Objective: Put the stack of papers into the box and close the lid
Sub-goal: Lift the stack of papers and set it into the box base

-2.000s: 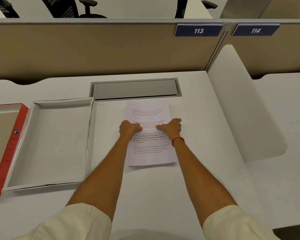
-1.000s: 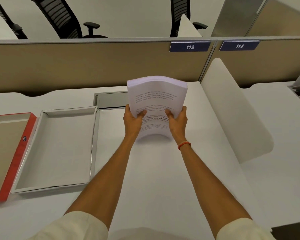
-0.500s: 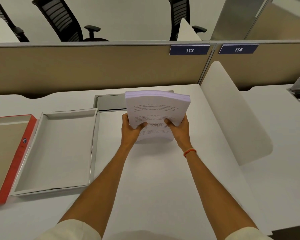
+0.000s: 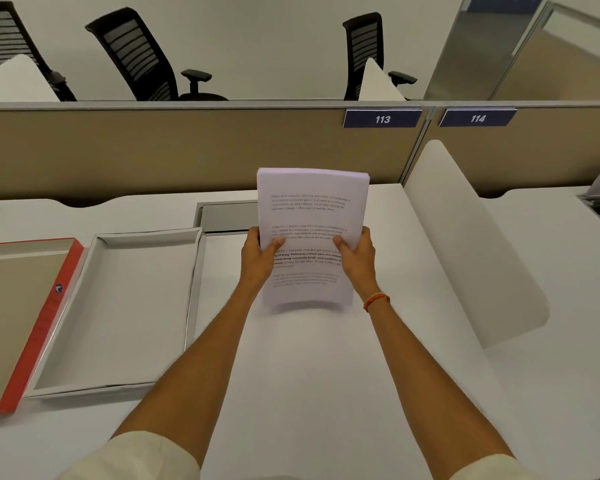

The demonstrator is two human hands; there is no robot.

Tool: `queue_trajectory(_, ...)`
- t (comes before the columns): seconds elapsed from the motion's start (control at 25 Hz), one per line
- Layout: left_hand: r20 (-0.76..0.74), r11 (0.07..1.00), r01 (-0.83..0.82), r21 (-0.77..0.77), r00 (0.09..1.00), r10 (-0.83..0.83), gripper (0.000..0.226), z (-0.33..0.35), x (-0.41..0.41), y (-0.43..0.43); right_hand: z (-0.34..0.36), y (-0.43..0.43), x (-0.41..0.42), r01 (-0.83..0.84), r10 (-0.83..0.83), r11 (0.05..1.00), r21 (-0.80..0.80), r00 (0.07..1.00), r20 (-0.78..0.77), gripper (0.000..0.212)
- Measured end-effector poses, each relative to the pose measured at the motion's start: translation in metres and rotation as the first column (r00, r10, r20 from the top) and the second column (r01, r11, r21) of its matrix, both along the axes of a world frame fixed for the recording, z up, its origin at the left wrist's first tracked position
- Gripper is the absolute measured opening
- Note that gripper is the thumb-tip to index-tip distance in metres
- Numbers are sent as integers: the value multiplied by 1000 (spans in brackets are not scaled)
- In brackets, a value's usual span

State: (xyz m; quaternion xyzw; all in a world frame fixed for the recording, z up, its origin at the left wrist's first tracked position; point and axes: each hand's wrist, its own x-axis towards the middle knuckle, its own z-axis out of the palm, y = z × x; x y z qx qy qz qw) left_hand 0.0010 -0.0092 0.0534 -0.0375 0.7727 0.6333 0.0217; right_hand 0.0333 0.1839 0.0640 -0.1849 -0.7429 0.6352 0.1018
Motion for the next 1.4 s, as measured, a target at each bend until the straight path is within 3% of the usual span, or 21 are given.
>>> queue_trajectory(0.28,114,985,-5,-174,993,26,44,29,-22,-25,24,-22,-32,-28,3,993,116,977,214,44)
queue_trajectory(0.76,180,949,-50,-311,977,111,42,43,-19,-129,44,-133,-35,-162,115,972,171,960,257,30)
queue_trajectory(1.4,263,891,-66,-448,943,202,37,20,3,-308,23,-314,-22,-357,294,929,95,870,396,30)
